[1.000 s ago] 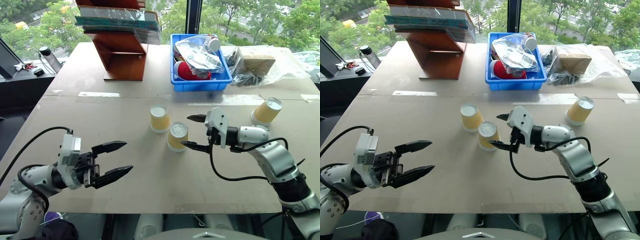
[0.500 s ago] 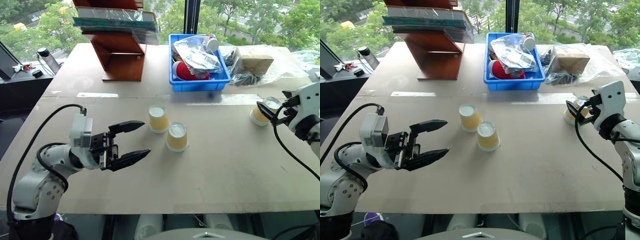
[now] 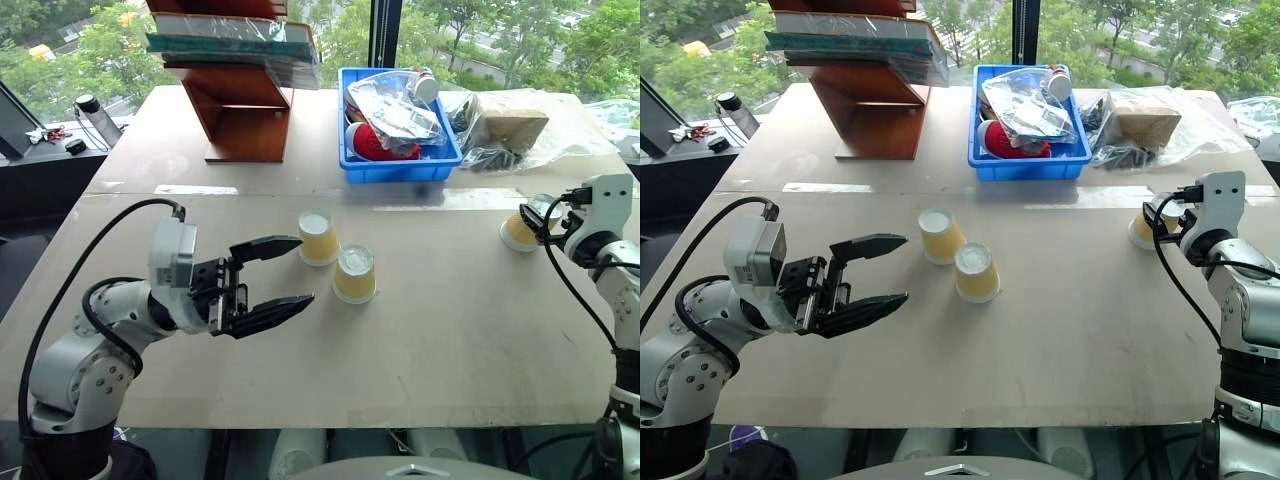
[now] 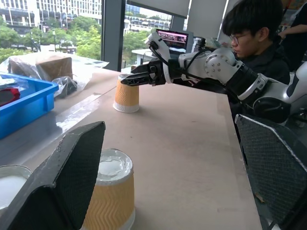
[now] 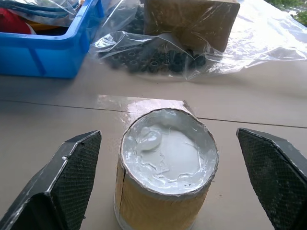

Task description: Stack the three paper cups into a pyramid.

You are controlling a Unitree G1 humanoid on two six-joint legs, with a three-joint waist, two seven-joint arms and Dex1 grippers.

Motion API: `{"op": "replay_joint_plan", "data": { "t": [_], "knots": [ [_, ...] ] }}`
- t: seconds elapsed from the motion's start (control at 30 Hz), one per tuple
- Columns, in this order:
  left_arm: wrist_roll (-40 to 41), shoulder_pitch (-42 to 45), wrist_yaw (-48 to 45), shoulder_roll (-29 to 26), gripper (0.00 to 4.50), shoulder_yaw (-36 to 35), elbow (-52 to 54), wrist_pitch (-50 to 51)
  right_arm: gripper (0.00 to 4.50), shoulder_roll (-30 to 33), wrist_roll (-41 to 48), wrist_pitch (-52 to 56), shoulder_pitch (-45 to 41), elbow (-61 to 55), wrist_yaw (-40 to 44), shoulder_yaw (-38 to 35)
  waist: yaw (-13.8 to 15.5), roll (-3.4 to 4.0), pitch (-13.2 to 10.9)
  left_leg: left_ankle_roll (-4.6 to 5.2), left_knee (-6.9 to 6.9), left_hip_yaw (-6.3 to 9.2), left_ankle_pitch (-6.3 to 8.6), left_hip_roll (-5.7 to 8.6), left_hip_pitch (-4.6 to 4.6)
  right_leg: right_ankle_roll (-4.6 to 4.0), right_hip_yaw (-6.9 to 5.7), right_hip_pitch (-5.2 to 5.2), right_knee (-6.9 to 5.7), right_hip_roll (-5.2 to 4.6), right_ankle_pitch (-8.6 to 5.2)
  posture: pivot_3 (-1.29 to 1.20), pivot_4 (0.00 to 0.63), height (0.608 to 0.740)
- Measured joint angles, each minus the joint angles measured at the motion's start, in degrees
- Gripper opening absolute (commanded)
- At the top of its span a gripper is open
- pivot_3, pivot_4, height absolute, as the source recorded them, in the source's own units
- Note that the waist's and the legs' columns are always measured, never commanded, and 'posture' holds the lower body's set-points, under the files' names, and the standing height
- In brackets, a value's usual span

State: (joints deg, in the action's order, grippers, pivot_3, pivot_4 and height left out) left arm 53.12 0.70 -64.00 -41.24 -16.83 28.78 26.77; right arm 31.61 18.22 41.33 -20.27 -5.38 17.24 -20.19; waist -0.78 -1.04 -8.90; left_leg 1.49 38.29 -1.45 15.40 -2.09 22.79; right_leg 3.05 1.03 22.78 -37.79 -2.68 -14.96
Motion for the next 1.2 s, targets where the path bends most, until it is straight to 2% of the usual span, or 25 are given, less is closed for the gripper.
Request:
{"op": "replay_joint_plan", "data": {
  "t": [0.33, 0.63, 0.67, 0.7, 0.77, 0.8, 1.07, 1.2],
  "knots": [
    [-0.54, -1.04, 0.03, 0.15, 4.5, 0.11, -0.04, -0.95, 4.47, -0.31, -0.4, -3.9, -0.81, 6.44, 0.02, 0.76, -0.01, 0.01, 0.0, 0.0, 0.0, -0.01, 0.0, -0.01, 0.0, 0.0, 0.01, 0.0, 0.0, 0.0, 0.0, 0.0, 0.15, 0.74],
    [-0.6, -0.96, 1.61, 0.19, 4.5, 0.11, -0.1, -0.86, 4.47, -0.27, 0.51, -5.34, 0.0, 4.01, 2.5, 0.89, 0.0, 0.02, -0.01, 0.0, -0.01, 0.0, 0.0, -0.02, 0.0, 0.0, 0.0, 0.0, 0.01, 0.0, 0.0, 0.0, 0.15, 0.74],
    [-0.61, -0.96, 1.61, 0.19, 4.5, 0.11, -0.12, -0.86, 3.97, -0.27, 0.53, -5.29, 0.29, 4.01, 2.5, 0.88, 0.0, 0.02, -0.01, 0.0, -0.01, 0.0, 0.0, -0.02, 0.0, 0.0, 0.01, 0.0, 0.01, 0.0, 0.0, 0.0, 0.15, 0.74],
    [-0.61, -0.95, 1.61, 0.19, 4.5, 0.12, -0.15, -0.86, 3.78, -0.27, 0.52, -5.26, 0.56, 4.03, 2.5, 0.89, 0.01, 0.02, -0.01, 0.0, -0.01, -0.01, 0.0, -0.02, 0.0, 0.0, 0.01, 0.0, 0.01, 0.0, 0.0, 0.0, 0.15, 0.74],
    [-0.64, -0.91, 1.31, 0.2, 4.5, 0.14, -0.49, -0.93, 2.88, -0.27, 0.43, -5.13, 1.06, 4.08, 2.48, 1.03, 0.0, 0.02, -0.01, 0.0, -0.01, -0.01, 0.0, -0.01, 0.0, 0.0, 0.01, 0.0, 0.01, -0.01, 0.0, 0.0, 0.15, 0.74],
    [-0.7, -0.91, 1.11, 0.2, 4.5, 0.14, -0.82, -0.99, 2.57, -0.27, 0.4, -5.13, 1.09, 4.08, 2.47, 1.04, 0.0, 0.02, -0.01, 0.0, -0.01, -0.01, 0.0, -0.01, 0.0, 0.0, 0.01, 0.0, 0.01, 0.0, 0.0, 0.0, 0.15, 0.74],
    [-1.27, -2.12, -1.18, 0.44, 4.5, 0.09, -2.33, -2.39, 2.57, -0.22, 0.24, -5.36, 1.55, 3.38, 2.82, 1.33, 0.0, 0.02, -0.01, 0.0, -0.02, -0.01, 0.0, -0.02, 0.0, 0.0, 0.01, 0.0, 0.02, 0.0, 0.0, 0.0, 0.15, 0.74],
    [-1.76, -3.53, -2.3, 0.7, 4.5, -0.07, -2.72, -3.66, 2.57, 1.0, 2.72, -5.6, 4.63, -2.27, 8.48, 2.49, 0.01, 0.09, -0.06, 0.0, -0.04, 0.0, 0.0, -0.04, 0.01, 0.0, 0.0, 0.01, 0.04, 0.0, 0.0, 0.0, 0.15, 0.74]
  ]
}}
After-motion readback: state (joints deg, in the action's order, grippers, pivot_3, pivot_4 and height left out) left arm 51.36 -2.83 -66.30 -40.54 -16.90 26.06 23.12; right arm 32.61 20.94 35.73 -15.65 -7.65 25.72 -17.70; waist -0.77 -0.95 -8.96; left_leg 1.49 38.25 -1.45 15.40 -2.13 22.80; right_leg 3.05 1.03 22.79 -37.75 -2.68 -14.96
